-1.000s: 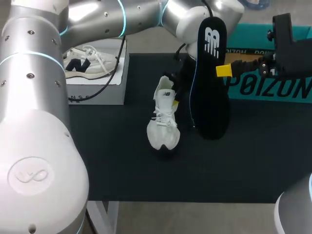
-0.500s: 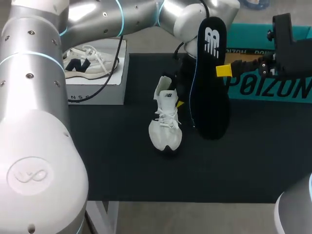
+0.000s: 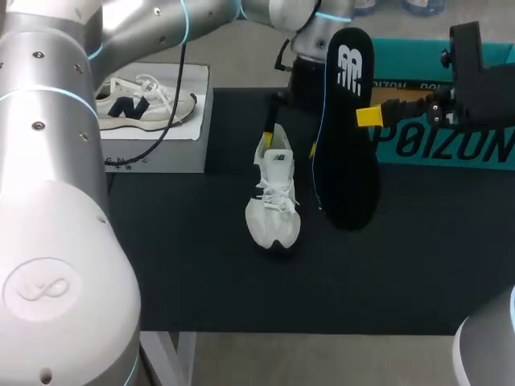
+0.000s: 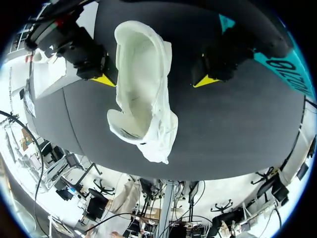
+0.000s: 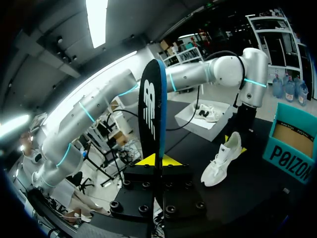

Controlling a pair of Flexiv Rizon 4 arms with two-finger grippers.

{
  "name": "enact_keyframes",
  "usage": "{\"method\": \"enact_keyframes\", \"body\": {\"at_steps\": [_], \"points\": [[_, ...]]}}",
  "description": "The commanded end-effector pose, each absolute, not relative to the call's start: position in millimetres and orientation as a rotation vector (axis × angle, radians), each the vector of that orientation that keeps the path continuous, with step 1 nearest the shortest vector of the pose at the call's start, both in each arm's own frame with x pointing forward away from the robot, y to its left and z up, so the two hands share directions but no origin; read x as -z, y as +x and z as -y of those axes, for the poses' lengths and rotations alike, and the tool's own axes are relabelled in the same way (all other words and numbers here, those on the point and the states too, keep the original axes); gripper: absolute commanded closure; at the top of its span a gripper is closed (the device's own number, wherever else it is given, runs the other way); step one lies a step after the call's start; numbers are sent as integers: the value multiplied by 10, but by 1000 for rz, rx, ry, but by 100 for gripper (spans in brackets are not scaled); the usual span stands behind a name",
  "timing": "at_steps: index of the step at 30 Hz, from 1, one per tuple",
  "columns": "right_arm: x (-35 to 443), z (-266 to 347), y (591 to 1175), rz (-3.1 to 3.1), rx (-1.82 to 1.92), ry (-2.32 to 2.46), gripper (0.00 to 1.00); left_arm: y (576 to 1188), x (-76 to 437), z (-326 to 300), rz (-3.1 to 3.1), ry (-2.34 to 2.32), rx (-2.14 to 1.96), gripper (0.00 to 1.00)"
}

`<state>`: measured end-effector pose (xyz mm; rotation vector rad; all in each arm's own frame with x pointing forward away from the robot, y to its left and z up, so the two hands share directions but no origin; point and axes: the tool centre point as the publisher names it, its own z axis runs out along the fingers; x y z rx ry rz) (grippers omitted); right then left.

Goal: Take the shoe out of the shoebox, open the shoe tongue, remove and reinsert the insole, then place the shoe into the shoebox

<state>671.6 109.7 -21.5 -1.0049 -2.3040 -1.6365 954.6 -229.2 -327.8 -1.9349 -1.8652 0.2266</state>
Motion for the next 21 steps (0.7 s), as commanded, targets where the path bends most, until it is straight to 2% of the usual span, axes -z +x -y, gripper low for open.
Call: {"method": "enact_keyframes", "body": {"at_steps": [1, 3, 18, 21], "points": [[222, -1118, 6738, 2303, 1634, -1006, 100, 9614, 3052, 2191, 1848, -1995, -366, 0], [222, -1118, 6738, 2303, 1634, -1006, 100, 9619, 2996, 2163, 1855, -1988, -474, 0], [222, -1118, 6738, 2303, 1634, -1006, 100, 9619, 2996, 2163, 1855, -1988, -474, 0], [222, -1118, 6738, 2303, 1634, -1006, 100, 9442, 2858, 2168, 2085, -2074, -598, 0]]}}
